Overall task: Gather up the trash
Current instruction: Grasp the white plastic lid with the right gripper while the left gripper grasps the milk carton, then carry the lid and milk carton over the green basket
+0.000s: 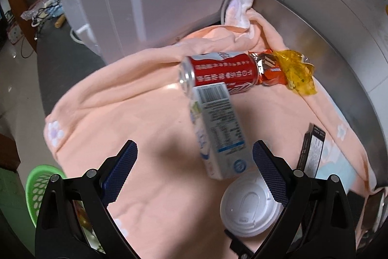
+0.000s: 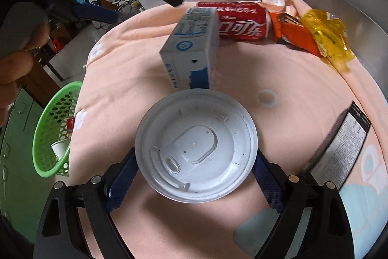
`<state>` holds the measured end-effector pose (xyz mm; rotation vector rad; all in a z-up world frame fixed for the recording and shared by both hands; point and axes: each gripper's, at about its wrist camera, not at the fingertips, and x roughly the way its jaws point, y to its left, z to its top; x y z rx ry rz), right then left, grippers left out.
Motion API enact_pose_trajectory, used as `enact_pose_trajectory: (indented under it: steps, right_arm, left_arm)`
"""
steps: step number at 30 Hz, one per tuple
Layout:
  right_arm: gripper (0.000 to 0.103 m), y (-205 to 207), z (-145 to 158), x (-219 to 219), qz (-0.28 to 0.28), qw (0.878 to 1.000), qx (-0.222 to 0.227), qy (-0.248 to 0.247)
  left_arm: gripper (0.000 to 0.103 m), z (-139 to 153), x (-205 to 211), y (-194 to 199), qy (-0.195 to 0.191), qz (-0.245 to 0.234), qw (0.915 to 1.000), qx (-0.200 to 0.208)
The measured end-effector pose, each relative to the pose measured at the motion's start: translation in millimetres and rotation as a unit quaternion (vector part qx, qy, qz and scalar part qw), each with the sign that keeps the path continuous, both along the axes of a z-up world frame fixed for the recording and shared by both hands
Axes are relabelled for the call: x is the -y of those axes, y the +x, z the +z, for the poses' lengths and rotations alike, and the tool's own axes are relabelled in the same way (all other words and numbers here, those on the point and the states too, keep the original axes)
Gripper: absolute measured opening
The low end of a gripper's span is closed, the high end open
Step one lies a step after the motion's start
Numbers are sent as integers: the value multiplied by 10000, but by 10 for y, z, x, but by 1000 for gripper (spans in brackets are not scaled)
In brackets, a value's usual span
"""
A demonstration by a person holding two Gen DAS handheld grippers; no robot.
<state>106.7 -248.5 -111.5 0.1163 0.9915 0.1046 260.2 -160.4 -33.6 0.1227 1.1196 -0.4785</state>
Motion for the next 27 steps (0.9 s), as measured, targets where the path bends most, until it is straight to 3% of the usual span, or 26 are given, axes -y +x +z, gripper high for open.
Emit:
enact_pose_trajectory:
  steps: [8, 19, 21, 22, 27]
  right_arm:
    - [87, -123, 45, 142, -152, 9998, 49, 108]
    - [87, -197, 61, 163, -212, 9996, 71, 186]
    - [87, -208, 66, 160, -215, 9996, 72, 183]
    - [87, -213, 71, 158, -214, 9996, 75, 181]
    - [87, -226, 103, 142, -193, 9996, 104, 170]
  left_arm:
    - [93, -142, 281, 135, 34, 38, 9997, -237]
    - [65, -375, 449, 269, 301, 112, 9981, -524]
    - [50, -396, 462, 268, 315, 102, 9979, -563]
    - [47, -399, 462, 265, 300, 98, 9979, -573]
    - [42, -352, 415, 194, 316, 84, 9986, -424]
